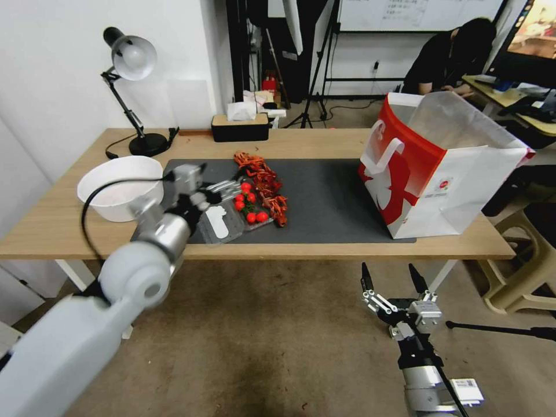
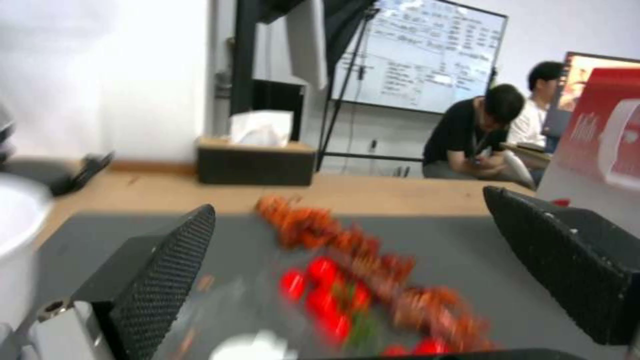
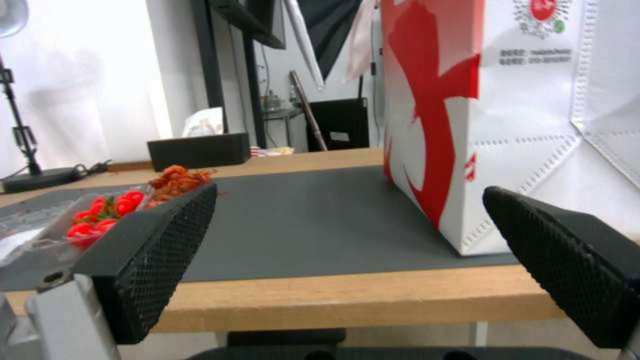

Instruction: Pick up the trash from the table and place it into the takeout bag.

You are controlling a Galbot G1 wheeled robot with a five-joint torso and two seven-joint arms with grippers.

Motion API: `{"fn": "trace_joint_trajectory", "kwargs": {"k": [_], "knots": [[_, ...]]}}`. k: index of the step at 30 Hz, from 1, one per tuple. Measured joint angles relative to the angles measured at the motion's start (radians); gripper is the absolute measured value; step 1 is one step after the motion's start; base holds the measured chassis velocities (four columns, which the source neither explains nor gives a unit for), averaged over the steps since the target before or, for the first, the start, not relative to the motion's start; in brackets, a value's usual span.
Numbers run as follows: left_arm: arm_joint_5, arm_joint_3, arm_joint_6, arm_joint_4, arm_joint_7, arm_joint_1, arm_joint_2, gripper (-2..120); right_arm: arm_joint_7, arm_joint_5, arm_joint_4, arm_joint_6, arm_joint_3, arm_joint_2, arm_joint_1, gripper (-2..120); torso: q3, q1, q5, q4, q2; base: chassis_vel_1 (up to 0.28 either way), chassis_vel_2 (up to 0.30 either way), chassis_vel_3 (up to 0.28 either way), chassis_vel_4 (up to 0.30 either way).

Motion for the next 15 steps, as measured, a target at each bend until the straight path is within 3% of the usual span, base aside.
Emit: {"fn": "trace_joint_trajectory", "kwargs": {"k": [2, 5, 8, 9, 12, 15], "knots": [[0.053, -0.083, -0.067, -0.006, 0.065, 0.125, -0.046, 100, 0.001, 0.005, 0.006, -0.003, 0.002, -0.012, -0.002, 100, 0.0, 0.0, 0.0007, -0.0003, 0.0, 0.0, 0.0, 0.0, 0.0], [0.086, -0.123, -0.114, -0.006, 0.081, 0.19, -0.08, 100, 0.002, 0.01, 0.009, -0.005, 0.005, -0.023, -0.005, 100, 0.0, 0.0, 0.0004, -0.0005, 0.0, 0.0, 0.0, 0.0, 0.0], [0.201, -0.212, -0.21, 0.01, 0.128, 0.303, -0.187, 100, 0.0, 0.031, 0.012, -0.012, 0.012, -0.044, -0.005, 100, 0.0, 0.0, 0.0004, -0.0006, 0.0, 0.0, 0.0, 0.0, 0.0], [0.201, -0.212, -0.21, 0.01, 0.128, 0.303, -0.187, 100, 0.0, 0.031, 0.012, -0.012, 0.012, -0.044, -0.005, 100, 0.0, 0.0, 0.0004, -0.0006, 0.0, 0.0, 0.0, 0.0, 0.0], [0.266, -0.235, -0.284, 0.02, 0.172, 0.395, -0.271, 100, -0.025, 0.055, 0.014, -0.02, 0.028, -0.051, -0.004, 100, 0.0, 0.0, 0.0006, -0.0003, 0.0, 0.0, 0.0, 0.0, 0.0], [0.292, -0.212, -0.316, 0.038, 0.184, 0.42, -0.295, 100, -0.038, 0.06, 0.016, -0.025, 0.041, -0.045, -0.009, 100, 0.0, 0.0, 0.0009, -0.0003, 0.0, 0.0, 0.0, 0.0, 0.0]]}}
